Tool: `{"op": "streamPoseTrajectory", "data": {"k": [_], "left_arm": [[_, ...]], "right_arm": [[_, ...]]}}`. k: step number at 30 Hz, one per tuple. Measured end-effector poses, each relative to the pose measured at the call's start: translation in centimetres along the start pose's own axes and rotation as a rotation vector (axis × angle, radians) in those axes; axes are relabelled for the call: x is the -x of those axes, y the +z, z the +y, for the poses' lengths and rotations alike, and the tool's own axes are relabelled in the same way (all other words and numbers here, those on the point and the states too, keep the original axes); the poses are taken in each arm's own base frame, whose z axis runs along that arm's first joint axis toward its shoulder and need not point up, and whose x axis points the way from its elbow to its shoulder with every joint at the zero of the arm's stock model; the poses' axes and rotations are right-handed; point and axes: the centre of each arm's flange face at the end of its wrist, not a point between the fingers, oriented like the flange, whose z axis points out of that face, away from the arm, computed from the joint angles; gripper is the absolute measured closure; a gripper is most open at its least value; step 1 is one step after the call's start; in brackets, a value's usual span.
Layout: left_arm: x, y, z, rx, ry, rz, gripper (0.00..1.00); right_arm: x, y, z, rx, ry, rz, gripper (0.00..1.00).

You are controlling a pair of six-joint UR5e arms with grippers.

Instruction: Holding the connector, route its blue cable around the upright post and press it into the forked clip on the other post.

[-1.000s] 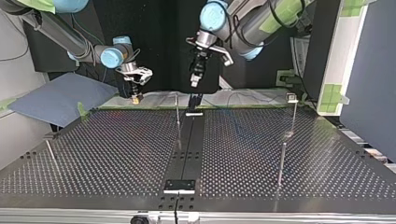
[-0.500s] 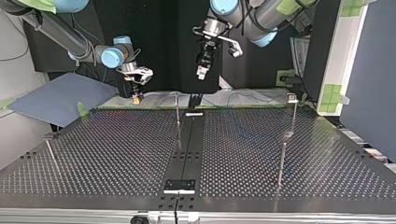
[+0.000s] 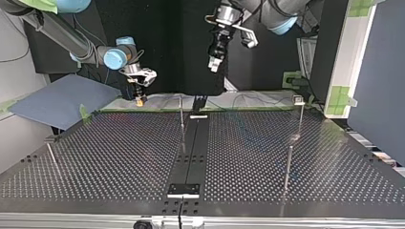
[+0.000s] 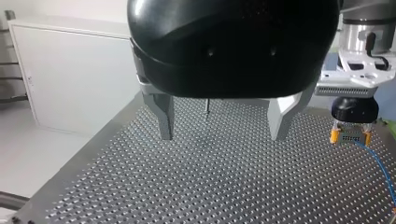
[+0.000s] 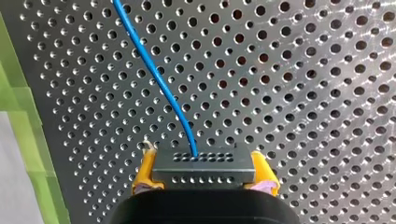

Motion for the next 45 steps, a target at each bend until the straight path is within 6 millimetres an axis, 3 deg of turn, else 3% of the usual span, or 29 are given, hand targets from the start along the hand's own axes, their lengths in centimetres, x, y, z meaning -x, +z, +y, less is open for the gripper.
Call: {"op": "streamPoseTrajectory", "data": {"k": [9,23,35,45], "left_arm": [[1.2,-2.9,1.0,-0.008,-0.058,-0.055,0.00],[-4.2,-6.7,3.6,0.013,-0.044,0.028,0.00],[-6.4,-6.6,4.0,0.013,-0.052,0.023,0.00],[-6.3,-6.4,3.9,0.009,-0.070,0.006,0.00]], "right_arm": [[0.1,0.0,-0.1,-0.002,0.000,-0.001,1.00],[0.1,0.0,-0.3,-0.004,0.000,-0.002,1.00],[-1.2,0.8,0.7,0.056,-0.034,-0.017,1.00],[-5.0,0.5,0.6,0.088,-0.027,-0.019,1.00]]}}
